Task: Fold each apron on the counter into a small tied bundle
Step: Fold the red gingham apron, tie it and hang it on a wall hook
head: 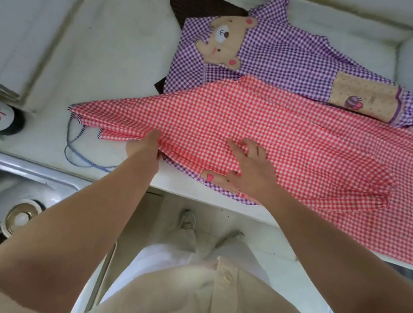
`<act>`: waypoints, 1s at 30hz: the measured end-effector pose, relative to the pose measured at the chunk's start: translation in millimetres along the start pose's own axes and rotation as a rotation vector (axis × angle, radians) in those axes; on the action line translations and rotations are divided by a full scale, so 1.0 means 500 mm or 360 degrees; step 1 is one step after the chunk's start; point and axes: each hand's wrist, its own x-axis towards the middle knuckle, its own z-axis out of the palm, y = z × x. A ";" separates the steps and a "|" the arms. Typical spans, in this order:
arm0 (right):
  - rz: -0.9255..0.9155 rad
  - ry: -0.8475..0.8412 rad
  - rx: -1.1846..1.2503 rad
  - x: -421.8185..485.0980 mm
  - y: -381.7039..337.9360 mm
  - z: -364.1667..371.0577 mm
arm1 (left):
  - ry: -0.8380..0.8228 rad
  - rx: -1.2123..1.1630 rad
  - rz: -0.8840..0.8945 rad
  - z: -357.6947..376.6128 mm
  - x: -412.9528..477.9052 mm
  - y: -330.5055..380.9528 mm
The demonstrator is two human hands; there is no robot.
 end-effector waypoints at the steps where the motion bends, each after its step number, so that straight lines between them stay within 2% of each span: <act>1: -0.0003 0.0006 0.0019 0.001 0.003 0.005 | 0.0026 0.0011 0.0026 -0.001 0.000 -0.003; 4: -0.0007 0.0043 0.0090 0.003 0.009 0.014 | 0.0060 -0.0033 0.0107 0.004 -0.018 -0.005; 7: -0.0036 0.0098 0.0177 -0.001 0.013 0.016 | -0.0235 -0.0314 -0.0084 0.016 -0.030 -0.001; 9: -0.0050 0.0134 0.0364 -0.005 0.017 0.018 | -0.0306 -0.0230 -0.0069 0.025 -0.044 0.002; 13: 0.0115 0.0342 0.1070 -0.020 0.045 0.008 | -0.0063 0.0176 0.0618 0.059 -0.084 -0.001; 17: 0.0547 0.0723 0.1167 -0.042 0.109 -0.001 | -0.0307 0.0409 0.1230 0.146 -0.165 -0.020; 19: 0.0643 0.0578 0.1288 -0.058 0.152 -0.012 | -0.0453 0.0620 0.1504 0.207 -0.221 -0.044; 22: 0.0522 0.0252 0.1845 -0.081 0.220 -0.024 | -0.0609 0.1115 0.1854 0.289 -0.294 -0.101; 26: 0.0659 0.0188 0.2630 -0.111 0.318 -0.061 | -0.0631 0.1931 0.2154 0.377 -0.375 -0.176; 28: 0.0694 0.0229 0.2877 -0.148 0.374 -0.083 | -0.0740 0.2096 0.2237 0.417 -0.411 -0.219; 30: 0.0636 0.0337 0.2947 -0.185 0.415 -0.079 | -0.0912 0.2132 0.2377 0.443 -0.422 -0.259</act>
